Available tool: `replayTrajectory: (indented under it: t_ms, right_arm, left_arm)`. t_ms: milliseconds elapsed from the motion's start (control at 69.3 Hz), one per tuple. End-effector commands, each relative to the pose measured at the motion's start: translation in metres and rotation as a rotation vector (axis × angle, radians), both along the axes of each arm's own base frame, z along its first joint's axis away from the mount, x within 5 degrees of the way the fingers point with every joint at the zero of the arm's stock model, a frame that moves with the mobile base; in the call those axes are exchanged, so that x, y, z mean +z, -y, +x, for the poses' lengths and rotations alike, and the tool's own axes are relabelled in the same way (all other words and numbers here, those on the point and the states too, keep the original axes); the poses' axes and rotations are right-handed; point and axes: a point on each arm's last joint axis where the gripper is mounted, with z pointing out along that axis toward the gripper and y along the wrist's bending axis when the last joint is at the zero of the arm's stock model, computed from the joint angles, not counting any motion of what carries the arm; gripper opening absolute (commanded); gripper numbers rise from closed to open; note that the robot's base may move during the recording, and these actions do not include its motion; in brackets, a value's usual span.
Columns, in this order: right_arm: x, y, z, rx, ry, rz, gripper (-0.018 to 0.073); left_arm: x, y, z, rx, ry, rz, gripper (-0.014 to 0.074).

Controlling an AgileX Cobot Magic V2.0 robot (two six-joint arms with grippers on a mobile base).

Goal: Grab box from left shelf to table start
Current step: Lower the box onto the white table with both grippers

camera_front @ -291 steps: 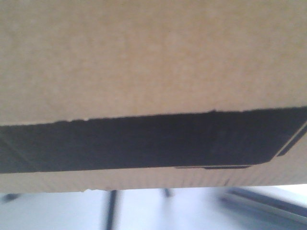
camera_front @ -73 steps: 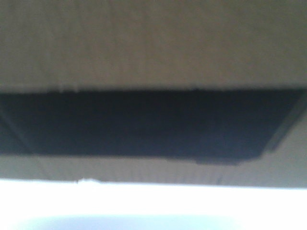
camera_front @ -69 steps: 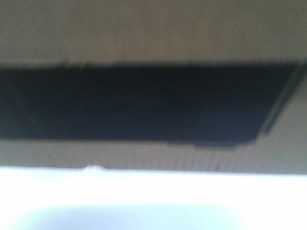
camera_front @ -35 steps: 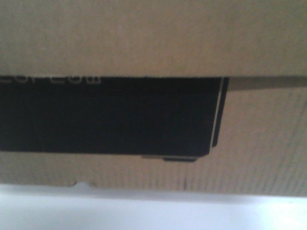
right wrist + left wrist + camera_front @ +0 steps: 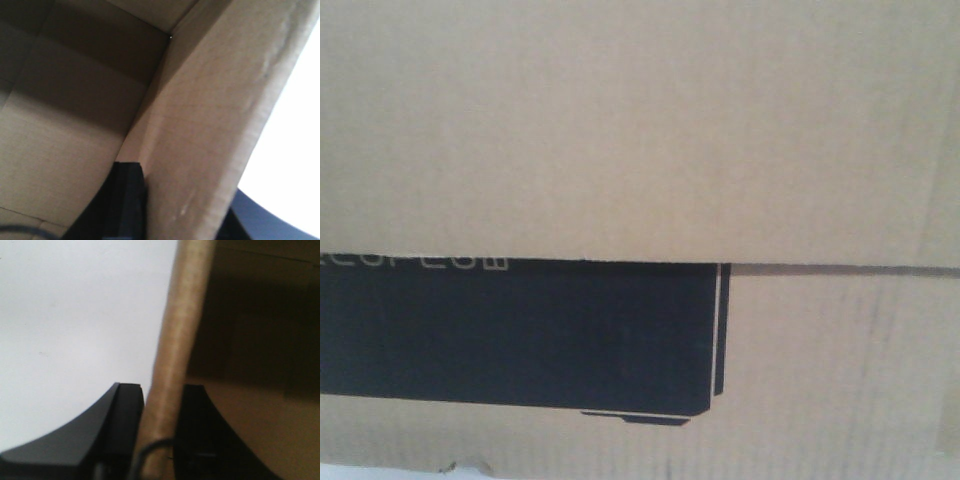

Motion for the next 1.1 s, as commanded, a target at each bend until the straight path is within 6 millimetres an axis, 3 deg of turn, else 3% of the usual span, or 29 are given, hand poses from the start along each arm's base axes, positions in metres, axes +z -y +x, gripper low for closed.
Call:
replayTrajectory:
  t_ms: [0,101,245,317,404,534,909,1082]
  right_arm:
    - [0.021,-0.007,0.000,0.022,0.107,0.114,0.0059]
    - [0.021,-0.007,0.000,0.022,0.108,0.113,0.0060]
    - [0.020,-0.007,-0.001,0.020,0.099,0.108,0.0096]
    - [0.020,-0.006,-0.001,0.018,0.097,0.100,0.0201]
    - [0.020,-0.006,-0.001,0.013,0.094,0.098,0.0395]
    - [0.020,-0.005,-0.001,-0.043,0.096,0.114,0.0649]
    - [0.029,0.004,-0.011,-0.161,0.104,0.161,0.0635]
    - [0.046,0.012,-0.021,-0.152,0.191,0.198,0.0635]
  left_arm:
    - [0.018,0.021,-0.001,-0.083,0.082,-0.161,-0.0085]
    - [0.010,0.022,0.006,-0.100,0.052,-0.149,0.0003]
    - [0.003,0.023,0.012,-0.098,0.018,-0.149,0.0303]
    - [0.002,0.023,0.013,-0.098,0.020,-0.149,0.0430]
    - [0.002,0.023,0.013,-0.098,0.025,-0.150,0.0507]
    - [0.003,0.023,0.013,-0.098,0.026,-0.150,0.0528]
    - [0.022,0.020,0.001,-0.123,0.139,-0.128,0.0528]
    - [0.036,0.014,-0.012,-0.120,0.197,-0.073,0.0527]
